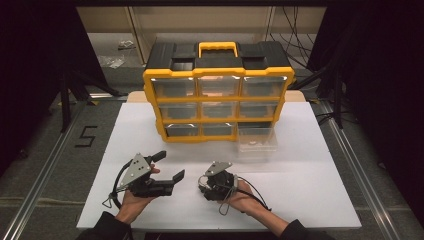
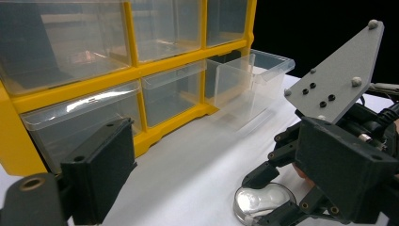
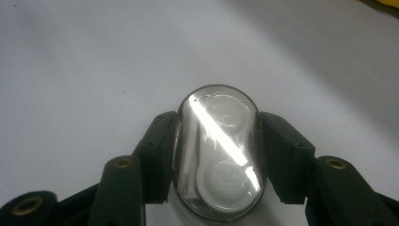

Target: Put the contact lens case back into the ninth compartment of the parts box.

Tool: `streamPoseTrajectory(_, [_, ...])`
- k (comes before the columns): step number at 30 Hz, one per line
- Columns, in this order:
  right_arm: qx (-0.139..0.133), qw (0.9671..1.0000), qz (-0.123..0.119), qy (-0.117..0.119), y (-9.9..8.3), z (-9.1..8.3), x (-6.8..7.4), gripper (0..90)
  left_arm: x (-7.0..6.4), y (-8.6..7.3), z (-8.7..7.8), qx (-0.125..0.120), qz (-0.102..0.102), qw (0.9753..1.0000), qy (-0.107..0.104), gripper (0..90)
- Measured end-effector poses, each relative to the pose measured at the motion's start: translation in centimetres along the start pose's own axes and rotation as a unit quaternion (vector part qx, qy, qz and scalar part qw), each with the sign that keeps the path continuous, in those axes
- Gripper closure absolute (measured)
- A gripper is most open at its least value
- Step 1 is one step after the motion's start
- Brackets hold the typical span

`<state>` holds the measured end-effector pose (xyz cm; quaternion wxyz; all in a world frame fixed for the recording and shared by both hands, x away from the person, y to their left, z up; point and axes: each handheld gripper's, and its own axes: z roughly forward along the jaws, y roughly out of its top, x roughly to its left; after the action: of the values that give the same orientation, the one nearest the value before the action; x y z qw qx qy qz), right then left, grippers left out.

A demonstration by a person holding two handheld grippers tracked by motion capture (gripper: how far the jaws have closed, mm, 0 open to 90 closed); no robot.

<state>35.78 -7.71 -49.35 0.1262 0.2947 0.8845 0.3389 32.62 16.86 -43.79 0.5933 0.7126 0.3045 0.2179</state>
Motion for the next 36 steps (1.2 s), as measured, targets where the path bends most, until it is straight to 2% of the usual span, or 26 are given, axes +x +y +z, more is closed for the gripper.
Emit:
streamPoseTrajectory(2, [-0.007, 1.0000, -0.005, -0.003, 0.1, -0.1, -0.1, 49.6, 0.0, 0.0, 0.0, 0.000, 0.000, 1.0000, 0.000, 11.9])
streamPoseTrajectory(10, [-0.041, 0.9990, 0.005, -0.014, 0.6, -1.4, -0.6, 49.6, 0.0, 0.0, 0.0, 0.000, 0.000, 1.0000, 0.000, 11.9])
streamPoseTrajectory(20, [-0.066, 0.9974, 0.015, -0.026, 1.0, -2.6, -1.8, 49.6, 0.0, 0.0, 0.0, -0.002, 0.000, 1.0000, 0.000, 11.9])
streamPoseTrajectory(29, [-0.090, 0.9946, 0.026, -0.044, 1.3, -3.5, -3.0, 49.6, 0.0, 0.0, 0.0, -0.001, 0.000, 1.0000, 0.000, 11.9])
streamPoseTrajectory(36, [-0.102, 0.9930, 0.034, -0.050, 1.4, -4.1, -3.6, 49.6, 0.0, 0.0, 0.0, -0.002, 0.000, 1.0000, 0.000, 11.9])
